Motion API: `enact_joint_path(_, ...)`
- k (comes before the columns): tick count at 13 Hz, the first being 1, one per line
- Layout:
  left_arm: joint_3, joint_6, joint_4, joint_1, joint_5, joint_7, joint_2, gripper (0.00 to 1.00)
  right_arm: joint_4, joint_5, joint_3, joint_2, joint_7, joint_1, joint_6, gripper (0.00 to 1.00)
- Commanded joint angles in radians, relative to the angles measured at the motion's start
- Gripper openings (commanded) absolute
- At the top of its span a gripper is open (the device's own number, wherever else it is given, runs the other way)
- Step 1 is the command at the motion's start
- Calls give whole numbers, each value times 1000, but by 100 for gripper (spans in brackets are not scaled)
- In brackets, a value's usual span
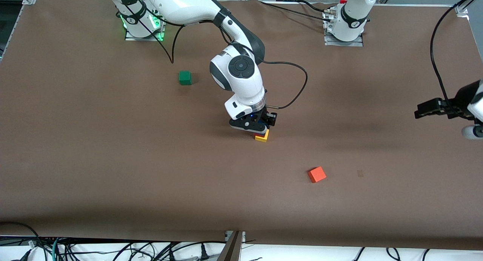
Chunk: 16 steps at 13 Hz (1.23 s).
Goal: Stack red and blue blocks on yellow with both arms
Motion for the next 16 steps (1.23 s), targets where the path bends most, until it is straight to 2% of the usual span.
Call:
enact_joint_path(1,0,91,-208,9,-2,25,-137,100,33,-17,-4,12,19,-2,-17,100)
enact_joint_path(4,0,104,-220,20,-4,25,-134,100,36,-16,-10,-5,12,-13,-69,100)
enact_joint_path(7,-1,107,-209,15,-2,14,-125,100,34,-16,-40,-96,-27,-54,-173,100)
enact_joint_path(8,0,107,-193,17,-2,17,-113,100,33,-6,-69,-138,-69,-69,-211,100)
enact_joint_path(12,8,107,-173,20,-4,20,-102,100,19,33,-80,-280,-296,-241,-432,100)
enact_joint_path(14,10,105,-150,20,-2,19,-89,100,-51,90,-93,-386,-474,-337,-529,100)
enact_joint_path(16,11,104,-137,20,-1,17,-85,100,-210,107,-97,-529,-623,-411,-570,100)
